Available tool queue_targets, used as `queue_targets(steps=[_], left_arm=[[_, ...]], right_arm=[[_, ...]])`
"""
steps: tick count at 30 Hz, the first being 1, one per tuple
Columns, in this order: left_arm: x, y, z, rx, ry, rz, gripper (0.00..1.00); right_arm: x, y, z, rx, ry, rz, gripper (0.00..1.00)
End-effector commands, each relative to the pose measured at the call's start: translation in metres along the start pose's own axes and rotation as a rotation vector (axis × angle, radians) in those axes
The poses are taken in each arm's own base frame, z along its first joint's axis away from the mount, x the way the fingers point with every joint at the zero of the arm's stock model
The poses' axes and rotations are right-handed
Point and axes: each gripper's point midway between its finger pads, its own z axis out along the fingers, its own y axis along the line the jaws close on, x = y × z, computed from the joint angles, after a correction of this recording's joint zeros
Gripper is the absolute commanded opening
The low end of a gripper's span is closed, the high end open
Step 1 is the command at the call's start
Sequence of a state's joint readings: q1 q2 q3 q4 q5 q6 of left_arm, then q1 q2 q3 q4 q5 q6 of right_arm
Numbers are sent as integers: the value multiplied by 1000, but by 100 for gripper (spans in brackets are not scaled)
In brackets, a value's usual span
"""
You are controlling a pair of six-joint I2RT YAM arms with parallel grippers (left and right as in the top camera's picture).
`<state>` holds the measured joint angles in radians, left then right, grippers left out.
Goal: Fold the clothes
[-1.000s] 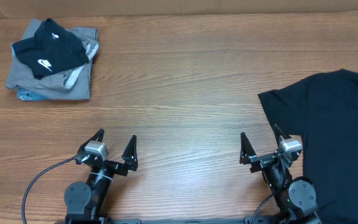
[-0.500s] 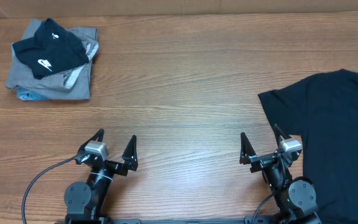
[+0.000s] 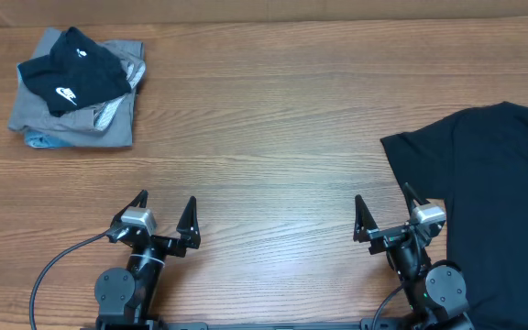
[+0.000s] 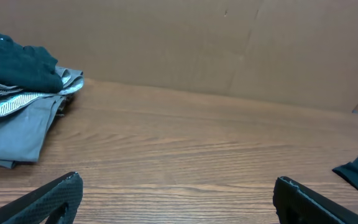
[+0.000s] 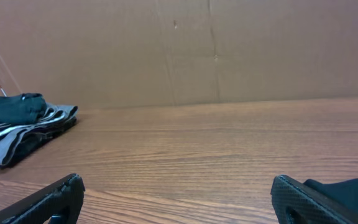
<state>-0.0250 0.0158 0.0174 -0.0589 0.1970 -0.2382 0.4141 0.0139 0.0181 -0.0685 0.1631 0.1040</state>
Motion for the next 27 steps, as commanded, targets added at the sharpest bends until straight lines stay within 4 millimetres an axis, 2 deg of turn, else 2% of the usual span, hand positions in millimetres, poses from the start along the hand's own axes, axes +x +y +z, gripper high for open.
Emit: queue_targets(steps=[1,4,7,12,14,17,20,27], left_arm=[[3,4,0,-17,-1,-25,100],[2,-1,0,13,0,-36,100],[-10,-13,-3,65,-16,-29,100],[-66,-28,-18,76,-98,-1,100],[-83,-25,-23,20,-84,-9,100],[-101,-15,-25,-88,4,-31,100],[-119,-14,-11,-140,173,-41,100],[-139,-16,21,-197,507,-100,100]], right_arm=[[3,5,0,-27,2,2,100],[-2,19,-1,-107,-10,42,100],[-18,28,-5,-154,-34,103,100],[-56,35,-17,-169,-40,103,100],[-65,36,-20,-158,6,101,100],[-72,37,-21,-123,133,137,100],[-76,38,-11,-61,334,181,100],[-77,45,28,46,674,187,100]])
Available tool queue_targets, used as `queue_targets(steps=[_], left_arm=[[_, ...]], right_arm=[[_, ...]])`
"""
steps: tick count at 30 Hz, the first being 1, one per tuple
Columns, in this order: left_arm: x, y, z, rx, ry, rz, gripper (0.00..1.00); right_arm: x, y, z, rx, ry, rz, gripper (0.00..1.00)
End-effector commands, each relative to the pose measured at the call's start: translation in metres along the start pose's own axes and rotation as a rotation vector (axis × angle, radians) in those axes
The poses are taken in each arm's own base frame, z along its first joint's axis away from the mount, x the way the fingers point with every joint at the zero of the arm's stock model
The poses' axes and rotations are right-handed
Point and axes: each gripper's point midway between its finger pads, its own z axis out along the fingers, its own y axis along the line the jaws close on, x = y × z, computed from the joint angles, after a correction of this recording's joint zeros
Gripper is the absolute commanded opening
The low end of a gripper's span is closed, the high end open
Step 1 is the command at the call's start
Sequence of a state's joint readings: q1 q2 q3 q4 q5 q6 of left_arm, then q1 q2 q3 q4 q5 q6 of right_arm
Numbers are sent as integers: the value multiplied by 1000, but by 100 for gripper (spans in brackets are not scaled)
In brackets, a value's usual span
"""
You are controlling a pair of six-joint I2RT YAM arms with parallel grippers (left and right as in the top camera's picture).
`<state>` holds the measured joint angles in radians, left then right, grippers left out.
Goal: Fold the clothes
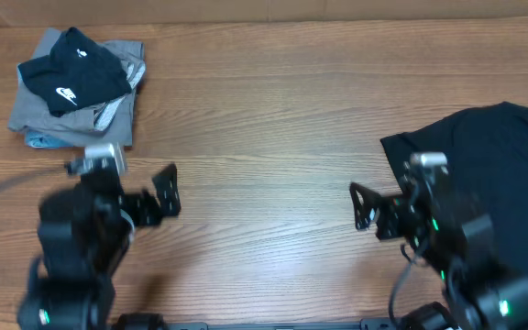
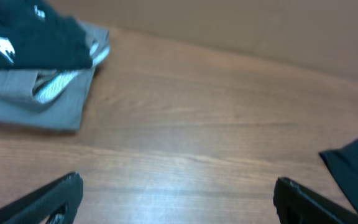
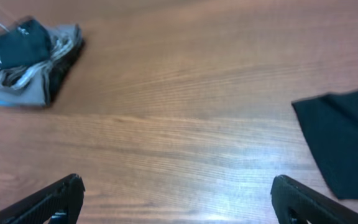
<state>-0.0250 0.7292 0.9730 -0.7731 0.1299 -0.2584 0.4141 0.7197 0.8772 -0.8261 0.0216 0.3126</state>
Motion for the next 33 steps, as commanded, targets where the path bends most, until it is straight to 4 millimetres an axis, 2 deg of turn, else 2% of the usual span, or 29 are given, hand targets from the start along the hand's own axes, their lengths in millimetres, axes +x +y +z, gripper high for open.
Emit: queue_targets(steps=[1,3,5,9,10,14,18,21,23,25,29,31,33], left_arm=[[-26,-5,10,-27,114,-7,100],[-25,-7,22,-31,205,-21,100],[-20,-5,31,-42,275,-32,100],[-3,-12,46,8,391,-51,100],[2,-19,48,59,424,-31,100],[5,-26,48,102,441,-20,100],[8,-28,47,111,453,-24,100],[9,-29,46,113,459,-19,100],[10,-31,46,121,462,-8,100],[11,-33,46,128,464,8,100],[13,-36,46,137,468,23,100],[13,-38,46,140,468,25,100],[13,-38,46,140,468,26,100]], right_arm=[[-26,17,16,-1,85,34,100],[-30,20,31,8,140,-3,100],[-33,13,47,62,157,8,100],[-32,-39,85,280,187,215,100],[-26,-66,100,355,219,301,97],[-8,-133,134,494,288,466,89],[12,-173,165,540,339,543,82],[25,-193,182,566,364,571,79],[38,-204,201,578,381,577,78],[45,-209,212,579,387,579,70],[52,-213,221,580,397,581,55],[54,-213,222,583,402,580,54],[60,-215,223,588,414,582,43]])
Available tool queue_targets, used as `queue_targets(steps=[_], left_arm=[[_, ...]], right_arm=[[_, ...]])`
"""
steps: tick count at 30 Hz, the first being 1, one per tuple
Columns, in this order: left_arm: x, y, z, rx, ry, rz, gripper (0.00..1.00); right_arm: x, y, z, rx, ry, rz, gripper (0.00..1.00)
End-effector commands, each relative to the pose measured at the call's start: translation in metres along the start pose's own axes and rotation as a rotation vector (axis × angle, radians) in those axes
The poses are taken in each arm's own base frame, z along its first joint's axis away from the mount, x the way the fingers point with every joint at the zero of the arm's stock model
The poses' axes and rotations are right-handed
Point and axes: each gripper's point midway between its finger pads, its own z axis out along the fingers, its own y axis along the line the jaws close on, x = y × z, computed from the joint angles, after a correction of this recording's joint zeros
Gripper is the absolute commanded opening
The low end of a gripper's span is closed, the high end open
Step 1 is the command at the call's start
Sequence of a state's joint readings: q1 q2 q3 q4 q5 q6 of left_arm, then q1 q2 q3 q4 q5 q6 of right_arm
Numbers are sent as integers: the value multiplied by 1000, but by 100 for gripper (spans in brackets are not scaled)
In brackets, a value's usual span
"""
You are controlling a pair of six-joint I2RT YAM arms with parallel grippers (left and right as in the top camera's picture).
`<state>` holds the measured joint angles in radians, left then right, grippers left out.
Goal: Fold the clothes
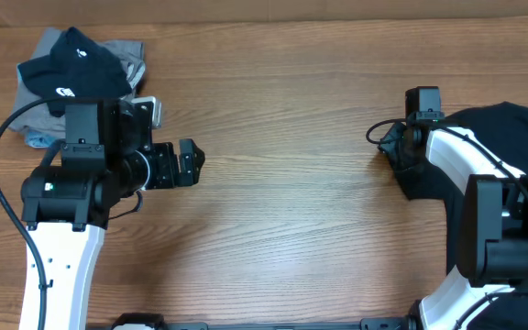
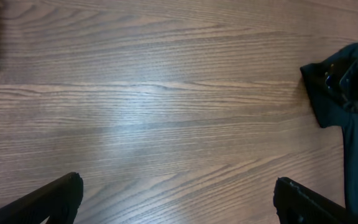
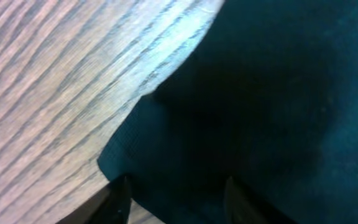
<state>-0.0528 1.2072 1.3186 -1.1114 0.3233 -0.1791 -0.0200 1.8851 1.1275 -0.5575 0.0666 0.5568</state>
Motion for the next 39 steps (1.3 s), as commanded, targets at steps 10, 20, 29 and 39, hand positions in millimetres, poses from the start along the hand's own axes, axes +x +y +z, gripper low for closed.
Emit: queue_targets(steps=[10,20,29,39], left_arm=[[-8,-10,-9,27,-33,47,100],[-6,-9,-9,25,-26,62,100],[-5,-9,-9,25,-25,81,100],[1,-8,-8,21,3,74,100]], right_arm=[[-11,0,-22,13,-22,-3,4],[-25,25,-104,-119,-112,-23,4],[-23,29,-63,-86,-111,-56,72],[-1,15,10,8,10,-51,61]])
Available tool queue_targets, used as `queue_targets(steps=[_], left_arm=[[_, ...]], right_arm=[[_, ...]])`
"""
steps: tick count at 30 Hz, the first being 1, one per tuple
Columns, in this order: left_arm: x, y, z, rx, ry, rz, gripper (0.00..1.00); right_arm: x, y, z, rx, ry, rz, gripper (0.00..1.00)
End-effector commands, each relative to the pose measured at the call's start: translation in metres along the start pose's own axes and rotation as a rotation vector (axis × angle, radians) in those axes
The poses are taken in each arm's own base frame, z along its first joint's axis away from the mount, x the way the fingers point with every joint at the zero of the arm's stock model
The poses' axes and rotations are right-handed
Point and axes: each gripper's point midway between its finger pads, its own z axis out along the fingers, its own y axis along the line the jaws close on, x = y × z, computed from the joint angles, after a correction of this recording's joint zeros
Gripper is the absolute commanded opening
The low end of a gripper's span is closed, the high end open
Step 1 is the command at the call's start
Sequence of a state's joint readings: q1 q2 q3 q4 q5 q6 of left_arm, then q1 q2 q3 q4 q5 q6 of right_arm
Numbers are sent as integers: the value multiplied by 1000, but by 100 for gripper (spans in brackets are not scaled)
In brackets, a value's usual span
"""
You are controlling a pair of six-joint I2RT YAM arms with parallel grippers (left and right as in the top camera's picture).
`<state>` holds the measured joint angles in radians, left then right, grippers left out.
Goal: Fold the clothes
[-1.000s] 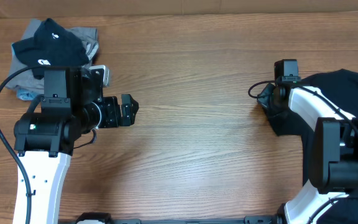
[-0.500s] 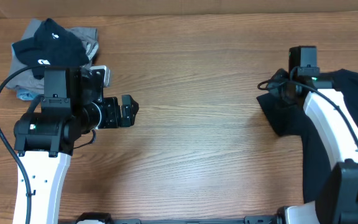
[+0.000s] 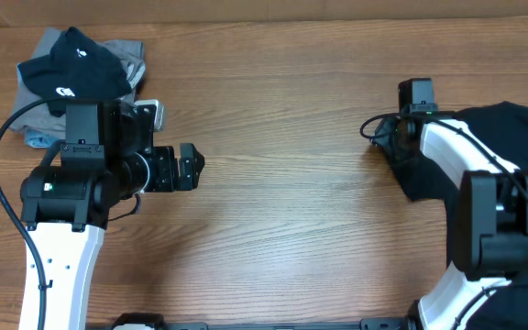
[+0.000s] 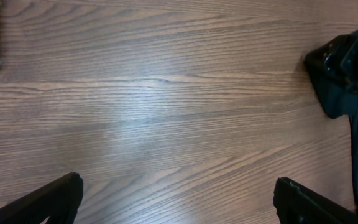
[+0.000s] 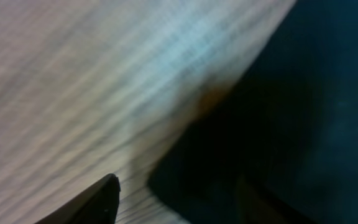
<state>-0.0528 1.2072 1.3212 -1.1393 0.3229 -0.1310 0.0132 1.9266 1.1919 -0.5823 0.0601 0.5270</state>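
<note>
A black shirt (image 3: 507, 192) lies spread at the table's right side; its left corner (image 4: 328, 74) also shows in the left wrist view. My right gripper (image 3: 385, 137) is down at that corner, open. Its fingers straddle the dark cloth's corner (image 5: 229, 155) on the wood, in a blurred view. My left gripper (image 3: 191, 168) hovers open over bare wood left of centre, with nothing between its fingers (image 4: 55, 196).
A pile of folded clothes (image 3: 76, 78), grey with a black top piece, sits at the far left corner; its grey edge shows in the left wrist view. Bare wooden table (image 3: 282, 183) lies between the arms.
My right gripper has shifted slightly up and to the left at the shirt's corner, its fingers a little wider apart. The left arm has barely moved.
Both grippers rested open at the table's front edge. Then both arms were up and further out, the left near the pile, the right near the shirt. Later the left hung over the left-centre wood and the right was down at the shirt's left corner, where it stays.
</note>
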Motion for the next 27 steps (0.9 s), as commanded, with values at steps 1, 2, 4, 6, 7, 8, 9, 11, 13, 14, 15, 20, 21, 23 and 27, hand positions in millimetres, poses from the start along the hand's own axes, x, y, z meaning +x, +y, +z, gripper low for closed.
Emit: queue_targets(steps=[1,2,4,6,7,8,9,11,13,14,15,20,21,23,27], left_arm=[[-4,-8,-8,24,-21,34,100],[-5,-8,-8,24,-21,34,100],[-5,-8,-8,24,-23,35,100],[-6,-8,-8,24,-26,36,100],[-6,-8,-8,24,-26,36,100],[-6,-8,-8,24,-26,36,100],[-6,-8,-8,24,-25,36,100],[-6,-8,-8,24,-26,36,100],[-5,-8,-8,24,-25,52,100],[-5,-8,-8,25,-25,63,99],[-6,-9,-8,25,-26,73,99],[-14,-11,-20,16,-55,131,100],[-19,-13,-27,12,-73,133,100],[-31,-17,-44,11,-120,142,100],[-53,-22,-83,-27,-225,154,100]], right_arm=[[2,-5,10,25,5,10,58],[3,-6,11,29,9,11,51],[5,-10,13,49,14,29,32],[8,-12,13,60,26,29,8],[8,-15,11,74,28,28,4],[8,-17,8,86,25,27,4],[5,-18,2,92,18,28,4],[-4,-15,-14,91,-6,26,4],[-26,-6,-54,63,-81,24,4],[-35,-1,-74,38,-115,25,4],[-42,8,-94,0,-147,21,4],[-35,77,-181,-266,-252,-235,4],[-27,88,-192,-293,-267,-276,4],[-5,112,-210,-345,-280,-363,4],[67,166,-226,-441,-228,-552,4]])
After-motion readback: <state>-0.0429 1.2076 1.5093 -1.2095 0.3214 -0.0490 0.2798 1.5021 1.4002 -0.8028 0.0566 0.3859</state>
